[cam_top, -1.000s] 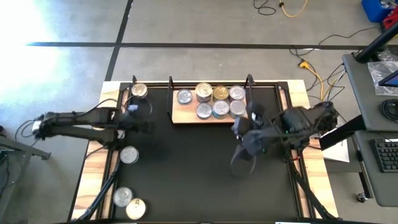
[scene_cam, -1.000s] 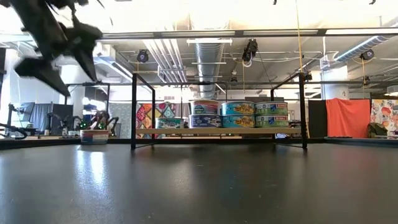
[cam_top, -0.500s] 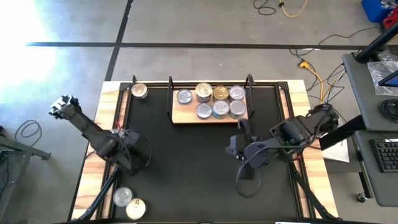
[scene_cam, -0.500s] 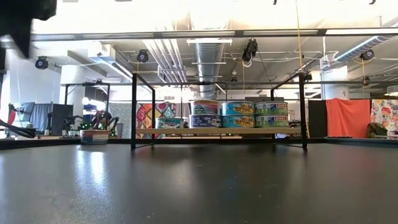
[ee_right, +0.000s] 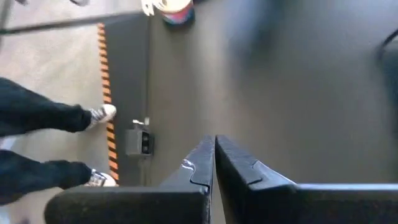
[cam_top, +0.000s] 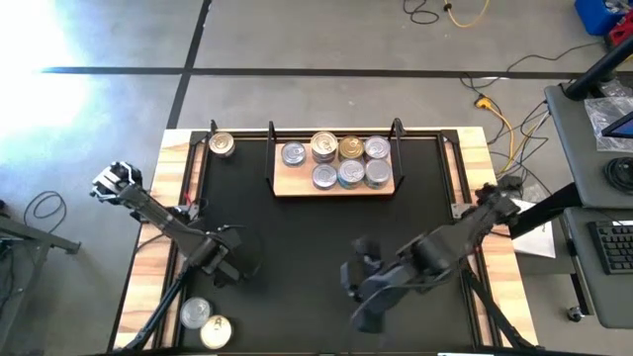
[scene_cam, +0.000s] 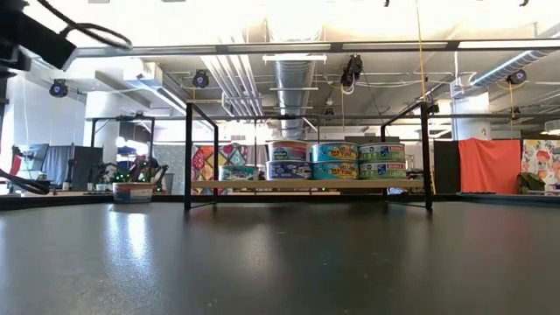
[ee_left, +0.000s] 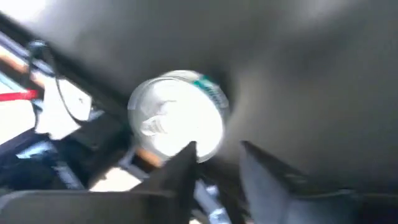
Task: Stack canned seafood by type on shelf
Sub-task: Stack the green-blue tuna can on top of the other green-blue tuna can on the shelf
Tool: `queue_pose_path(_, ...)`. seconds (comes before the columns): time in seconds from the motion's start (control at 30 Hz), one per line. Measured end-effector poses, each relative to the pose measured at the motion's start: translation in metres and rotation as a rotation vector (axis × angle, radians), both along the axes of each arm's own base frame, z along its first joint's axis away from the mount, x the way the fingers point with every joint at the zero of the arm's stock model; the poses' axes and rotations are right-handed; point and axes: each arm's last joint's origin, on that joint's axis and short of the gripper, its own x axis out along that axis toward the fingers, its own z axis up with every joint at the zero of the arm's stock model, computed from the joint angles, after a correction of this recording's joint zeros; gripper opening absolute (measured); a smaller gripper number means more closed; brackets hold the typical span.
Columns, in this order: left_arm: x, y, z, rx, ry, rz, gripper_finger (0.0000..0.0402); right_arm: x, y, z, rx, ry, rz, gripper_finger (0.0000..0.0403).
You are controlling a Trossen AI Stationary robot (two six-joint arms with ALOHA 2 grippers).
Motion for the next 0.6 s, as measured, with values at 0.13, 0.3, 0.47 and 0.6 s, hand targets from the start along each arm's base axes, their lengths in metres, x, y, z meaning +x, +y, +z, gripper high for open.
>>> queue_pose_path(0.13,-0.009,0.013,-0.008,0.007,0.135,-0.031,0.0014,0.029,0.005,-0.023,0.015,-0.015,-0.046,0.0009)
queue_pose_path(0.3,-0.028,0.025,-0.031,-0.004,0.270,-0.079,0.0018,0.073,0.002,-0.036,0.130,-0.171,-0.124,0.0009)
queue_pose_path(0.47,-0.033,0.028,-0.051,-0.019,0.279,-0.128,0.0002,0.099,0.002,-0.051,0.146,-0.273,-0.221,0.0009)
queue_pose_path(0.6,-0.021,0.025,-0.050,0.006,0.195,-0.190,0.0001,0.106,0.006,-0.060,0.156,-0.275,-0.294,0.0009)
